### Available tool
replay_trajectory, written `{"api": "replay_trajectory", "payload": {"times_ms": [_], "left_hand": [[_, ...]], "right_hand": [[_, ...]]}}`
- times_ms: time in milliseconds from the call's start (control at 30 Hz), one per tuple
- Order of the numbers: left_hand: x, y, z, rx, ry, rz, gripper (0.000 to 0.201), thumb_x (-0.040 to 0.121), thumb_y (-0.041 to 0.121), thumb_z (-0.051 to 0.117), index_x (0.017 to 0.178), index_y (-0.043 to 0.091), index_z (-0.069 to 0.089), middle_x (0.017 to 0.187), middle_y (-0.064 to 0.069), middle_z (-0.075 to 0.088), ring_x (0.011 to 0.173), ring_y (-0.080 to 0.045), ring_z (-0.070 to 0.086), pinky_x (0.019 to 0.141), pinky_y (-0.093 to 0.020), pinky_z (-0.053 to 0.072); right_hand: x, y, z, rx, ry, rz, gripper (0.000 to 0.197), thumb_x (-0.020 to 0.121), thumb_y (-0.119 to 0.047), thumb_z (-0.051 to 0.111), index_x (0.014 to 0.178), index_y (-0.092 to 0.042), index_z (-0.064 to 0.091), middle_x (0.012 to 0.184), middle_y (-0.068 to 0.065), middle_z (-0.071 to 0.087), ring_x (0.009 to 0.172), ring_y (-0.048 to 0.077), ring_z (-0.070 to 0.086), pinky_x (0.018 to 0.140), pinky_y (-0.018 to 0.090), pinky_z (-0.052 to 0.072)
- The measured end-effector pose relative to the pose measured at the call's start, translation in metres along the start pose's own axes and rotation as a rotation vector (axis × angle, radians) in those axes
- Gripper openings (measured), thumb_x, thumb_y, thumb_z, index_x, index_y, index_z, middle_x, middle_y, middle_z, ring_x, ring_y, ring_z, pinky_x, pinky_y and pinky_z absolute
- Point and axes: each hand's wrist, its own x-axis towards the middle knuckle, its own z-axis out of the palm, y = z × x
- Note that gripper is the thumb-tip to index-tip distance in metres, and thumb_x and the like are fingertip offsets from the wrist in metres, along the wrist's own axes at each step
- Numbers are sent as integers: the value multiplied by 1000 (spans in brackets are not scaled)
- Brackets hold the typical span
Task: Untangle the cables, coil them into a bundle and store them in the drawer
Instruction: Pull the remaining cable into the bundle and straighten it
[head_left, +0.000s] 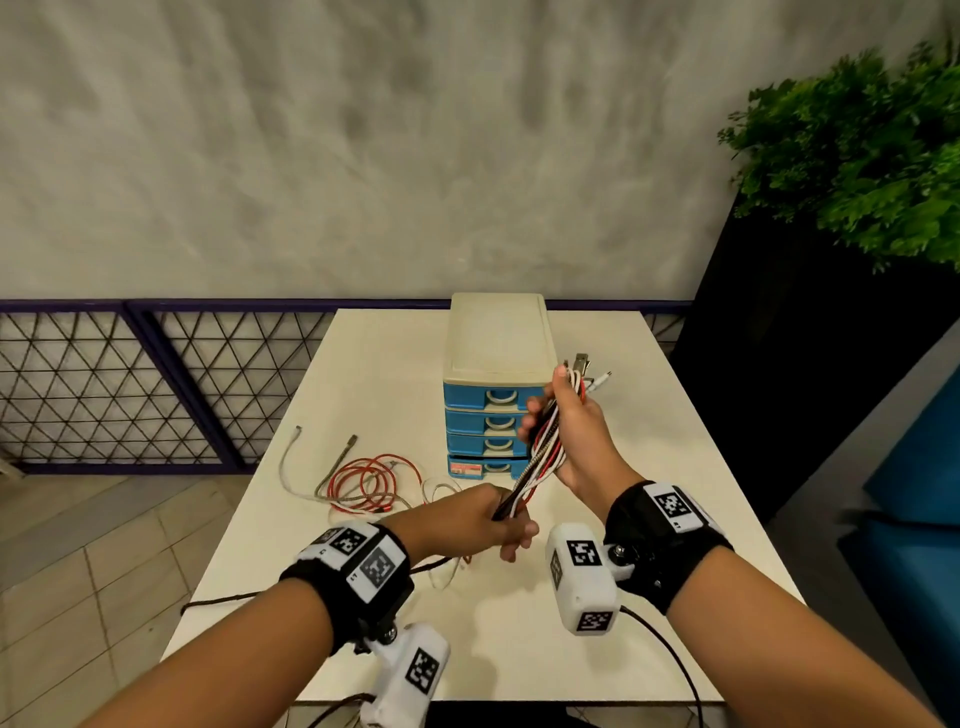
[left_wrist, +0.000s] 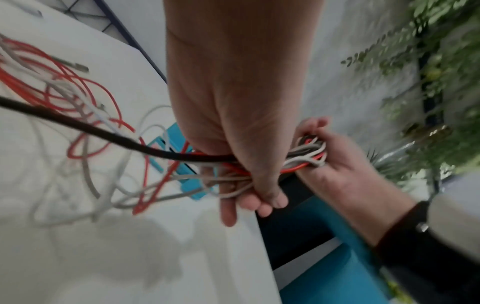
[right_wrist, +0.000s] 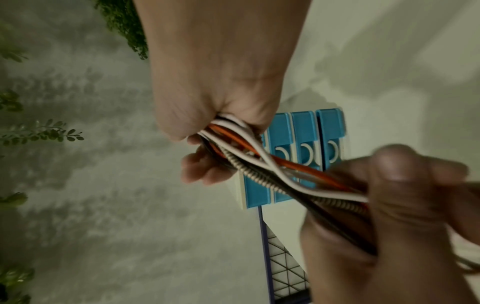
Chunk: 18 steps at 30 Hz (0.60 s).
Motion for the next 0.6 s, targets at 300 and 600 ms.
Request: {"api": "replay_trajectory", "payload": {"times_ms": [300, 600], "left_hand": [[-7, -50, -5, 364, 92, -108, 21, 94, 37, 49, 87, 19, 57, 66, 12, 56, 68, -12, 56, 64, -19, 41], [-8, -62, -20, 587, 168, -194, 18, 93, 34, 47, 99, 26, 61, 106, 6, 64, 108, -14, 57, 112, -51, 10]], "right_hand": [[11, -18, -7, -47, 92, -57, 37, 99, -40, 48, 71, -17, 41, 45, -5, 34, 32, 7, 30, 34, 19, 30], [9, -20, -6, -178, 60, -95, 41, 100, -39, 47, 67, -15, 40, 44, -2, 32, 32, 11, 29, 35, 20, 29]]}}
